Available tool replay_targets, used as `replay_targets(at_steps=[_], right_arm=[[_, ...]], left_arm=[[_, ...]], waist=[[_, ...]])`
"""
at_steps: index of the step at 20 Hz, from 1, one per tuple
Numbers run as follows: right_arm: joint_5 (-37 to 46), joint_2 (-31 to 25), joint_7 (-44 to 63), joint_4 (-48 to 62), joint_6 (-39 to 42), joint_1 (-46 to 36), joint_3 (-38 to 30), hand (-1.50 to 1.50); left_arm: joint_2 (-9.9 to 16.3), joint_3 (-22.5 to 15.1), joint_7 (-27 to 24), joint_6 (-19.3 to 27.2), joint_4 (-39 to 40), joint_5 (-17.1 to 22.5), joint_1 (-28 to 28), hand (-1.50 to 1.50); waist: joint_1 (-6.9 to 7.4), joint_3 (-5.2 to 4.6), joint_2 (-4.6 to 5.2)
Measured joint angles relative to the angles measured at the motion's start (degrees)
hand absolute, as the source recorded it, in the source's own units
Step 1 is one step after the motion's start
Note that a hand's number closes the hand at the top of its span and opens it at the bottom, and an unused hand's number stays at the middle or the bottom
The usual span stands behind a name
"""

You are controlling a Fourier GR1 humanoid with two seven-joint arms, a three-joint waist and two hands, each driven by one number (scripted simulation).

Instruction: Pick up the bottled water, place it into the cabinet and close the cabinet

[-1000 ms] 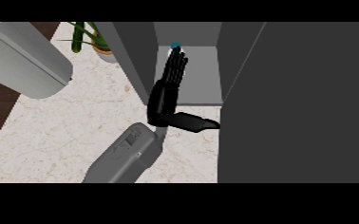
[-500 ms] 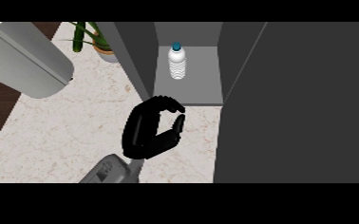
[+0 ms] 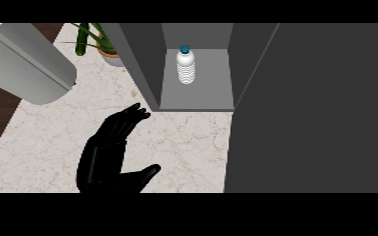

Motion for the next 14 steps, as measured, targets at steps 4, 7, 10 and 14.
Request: replay_targets(at_steps=[4,7,10,14], right_arm=[[0.9,-1.5,1.2,-0.2,1.5,0.4,5.8,1.50],[1.6,-2.8,2.6,-0.3,2.3,-0.4,9.8,1.50],[2.2,-3.3,4.0,-0.3,1.9,-2.2,12.1,1.50],[2.7,-4.6,5.0,-0.4,1.1,-5.0,13.1,1.50]], left_arm=[[3.7,3.5,-0.6,-2.7,-4.1,3.1,5.1,-1.50],[5.4,5.4,-0.9,-4.3,-6.1,5.3,8.4,-1.50],[7.4,7.2,-1.3,-5.9,-7.9,6.8,11.6,-1.50],[9.9,9.6,-1.3,-8.1,-9.8,9.0,14.5,-1.50]], waist=[[0.07,-0.11,0.01],[0.13,-0.21,-0.14],[0.54,-0.32,-0.28],[1.30,-0.52,-0.46]])
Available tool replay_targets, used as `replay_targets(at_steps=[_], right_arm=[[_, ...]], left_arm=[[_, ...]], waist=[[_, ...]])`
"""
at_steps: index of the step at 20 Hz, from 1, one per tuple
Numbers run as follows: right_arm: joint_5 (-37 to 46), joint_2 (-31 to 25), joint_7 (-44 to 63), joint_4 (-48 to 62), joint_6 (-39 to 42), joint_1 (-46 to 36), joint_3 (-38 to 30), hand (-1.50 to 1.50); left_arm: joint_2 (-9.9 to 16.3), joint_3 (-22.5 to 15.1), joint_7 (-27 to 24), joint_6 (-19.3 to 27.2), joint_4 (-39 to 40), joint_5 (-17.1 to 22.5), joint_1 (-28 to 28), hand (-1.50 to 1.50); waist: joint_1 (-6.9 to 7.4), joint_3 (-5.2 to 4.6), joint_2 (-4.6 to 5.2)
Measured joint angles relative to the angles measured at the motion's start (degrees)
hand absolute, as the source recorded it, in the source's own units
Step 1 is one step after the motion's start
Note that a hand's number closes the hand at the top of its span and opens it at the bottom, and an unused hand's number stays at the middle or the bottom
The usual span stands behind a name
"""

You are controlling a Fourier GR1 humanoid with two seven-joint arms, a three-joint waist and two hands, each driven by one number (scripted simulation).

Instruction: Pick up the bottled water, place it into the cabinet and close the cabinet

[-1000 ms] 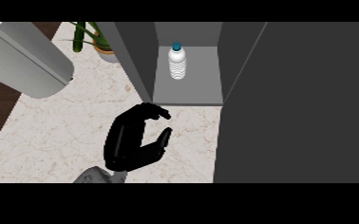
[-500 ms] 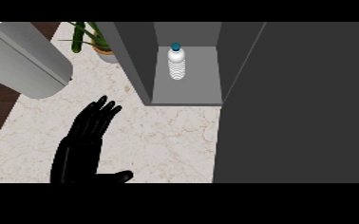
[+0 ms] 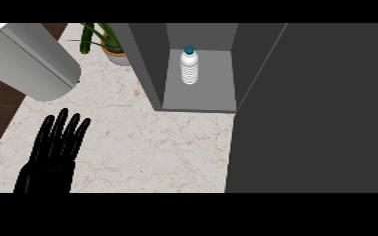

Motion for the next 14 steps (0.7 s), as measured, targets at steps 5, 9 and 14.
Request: replay_targets(at_steps=[5,9,14], right_arm=[[0.2,0.1,0.9,0.0,-3.5,-0.6,1.3,1.50],[0.0,1.9,1.7,0.3,-7.6,-0.2,2.8,1.50],[-0.3,2.9,3.6,0.6,-10.6,-2.7,3.8,1.50]], left_arm=[[2.8,2.7,-0.3,-3.1,-1.8,2.2,3.2,-1.50],[5.0,4.6,-0.6,-6.0,-2.5,3.5,5.2,-1.50],[7.2,6.3,-0.5,-9.5,-3.3,5.1,6.8,-1.50]], waist=[[1.09,-0.19,0.26],[2.25,-0.23,0.75],[4.69,-0.24,1.48]])
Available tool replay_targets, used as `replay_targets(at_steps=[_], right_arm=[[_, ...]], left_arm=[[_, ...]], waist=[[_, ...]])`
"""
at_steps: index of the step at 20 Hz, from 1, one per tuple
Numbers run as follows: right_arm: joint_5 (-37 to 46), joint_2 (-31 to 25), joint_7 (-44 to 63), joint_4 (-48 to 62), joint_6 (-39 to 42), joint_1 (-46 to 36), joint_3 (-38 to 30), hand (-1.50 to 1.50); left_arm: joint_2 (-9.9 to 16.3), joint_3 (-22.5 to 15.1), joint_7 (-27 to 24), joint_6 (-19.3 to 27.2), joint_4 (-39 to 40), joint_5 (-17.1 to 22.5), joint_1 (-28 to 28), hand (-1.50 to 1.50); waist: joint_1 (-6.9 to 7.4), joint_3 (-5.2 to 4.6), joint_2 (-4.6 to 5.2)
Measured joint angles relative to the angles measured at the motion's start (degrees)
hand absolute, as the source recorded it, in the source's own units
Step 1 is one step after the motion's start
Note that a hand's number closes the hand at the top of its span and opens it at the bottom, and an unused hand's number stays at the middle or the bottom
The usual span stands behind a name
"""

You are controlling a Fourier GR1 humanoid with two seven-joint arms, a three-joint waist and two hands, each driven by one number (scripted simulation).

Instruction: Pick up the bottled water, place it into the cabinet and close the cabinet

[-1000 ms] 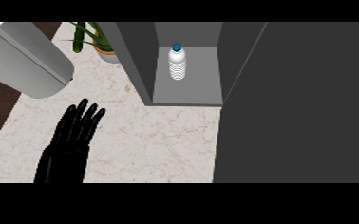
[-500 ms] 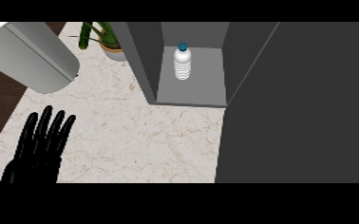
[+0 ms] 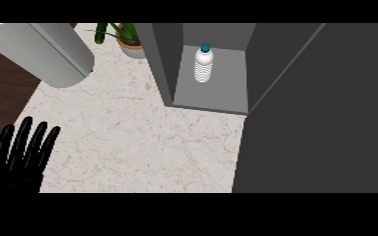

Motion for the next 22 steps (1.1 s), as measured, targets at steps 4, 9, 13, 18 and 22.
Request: replay_targets(at_steps=[4,9,13,18,22], right_arm=[[-0.2,0.2,2.1,0.1,-1.3,-3.4,0.4,1.50],[-0.4,-0.2,4.5,0.3,-1.7,-8.0,0.5,1.50],[-0.7,-0.7,5.9,0.4,-1.5,-11.2,0.3,1.50],[-1.0,-3.1,7.1,0.4,0.2,-16.8,-1.3,1.50],[-1.0,-3.9,9.2,0.7,1.1,-21.8,-1.3,1.50]], left_arm=[[1.7,1.3,0.2,-2.3,-0.7,1.0,0.7,-1.50],[3.4,2.6,0.7,-4.7,-0.5,2.0,0.6,-1.50],[4.4,3.0,0.9,-6.2,-0.5,2.2,0.6,-1.50],[5.5,3.4,1.6,-7.6,-0.5,2.5,0.3,-1.50],[6.3,4.1,1.9,-8.5,-0.1,2.9,0.1,-1.50]], waist=[[1.79,-0.04,0.39],[3.73,-0.13,1.05],[5.41,-0.26,1.33],[7.79,-0.52,1.45],[8.55,-0.64,1.36]])
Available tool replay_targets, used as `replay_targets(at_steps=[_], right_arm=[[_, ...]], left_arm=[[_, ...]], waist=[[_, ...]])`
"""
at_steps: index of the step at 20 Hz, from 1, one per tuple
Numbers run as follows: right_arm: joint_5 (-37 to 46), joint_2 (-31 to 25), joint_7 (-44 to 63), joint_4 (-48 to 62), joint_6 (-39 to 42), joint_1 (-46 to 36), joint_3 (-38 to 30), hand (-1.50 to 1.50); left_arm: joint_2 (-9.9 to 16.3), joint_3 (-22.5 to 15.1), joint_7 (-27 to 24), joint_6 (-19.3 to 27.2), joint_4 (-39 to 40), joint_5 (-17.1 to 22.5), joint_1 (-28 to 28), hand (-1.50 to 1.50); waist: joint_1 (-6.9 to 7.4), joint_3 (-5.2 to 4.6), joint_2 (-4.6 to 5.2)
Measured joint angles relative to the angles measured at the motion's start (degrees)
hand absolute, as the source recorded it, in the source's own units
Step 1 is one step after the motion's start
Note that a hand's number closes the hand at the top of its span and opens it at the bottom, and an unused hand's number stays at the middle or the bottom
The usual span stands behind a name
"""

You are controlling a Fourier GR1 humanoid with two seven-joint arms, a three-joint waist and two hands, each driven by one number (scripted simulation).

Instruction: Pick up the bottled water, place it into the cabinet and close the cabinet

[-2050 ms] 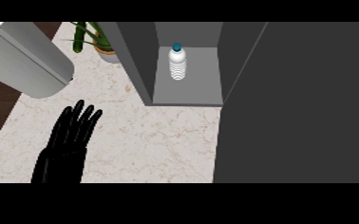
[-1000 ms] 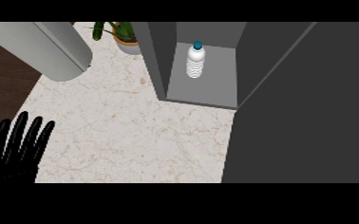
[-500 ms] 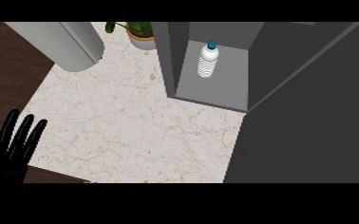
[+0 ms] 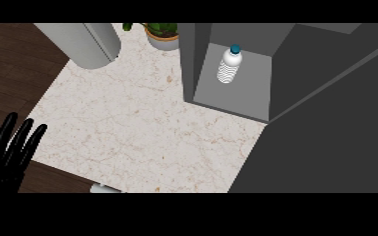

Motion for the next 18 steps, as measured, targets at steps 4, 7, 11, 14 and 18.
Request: replay_targets(at_steps=[4,7,11,14,18], right_arm=[[-0.1,-0.3,2.3,0.2,0.7,-3.7,0.5,1.50],[-0.2,-0.8,3.8,0.2,1.6,-6.5,0.6,1.50],[-0.4,-1.1,5.4,0.4,2.7,-9.5,0.7,1.50],[-0.7,-1.1,6.3,0.5,3.5,-10.8,0.7,1.50],[-1.9,-0.5,6.7,1.0,4.2,-11.2,0.9,1.50]], left_arm=[[0.6,0.8,0.1,-0.7,0.5,0.6,0.0,-1.50],[1.0,1.3,0.3,-1.2,0.8,1.0,-0.1,-1.50],[1.3,1.8,0.4,-1.9,1.2,1.5,-0.3,-1.50],[1.3,1.9,0.5,-2.2,1.6,1.8,-0.2,-1.50],[1.6,2.6,0.5,-2.6,1.7,2.2,-0.4,-1.50]], waist=[[0.15,-0.08,-0.03],[0.19,-0.18,0.07],[0.01,-0.23,0.10],[-0.33,-0.28,0.26],[-0.29,-0.27,0.58]])
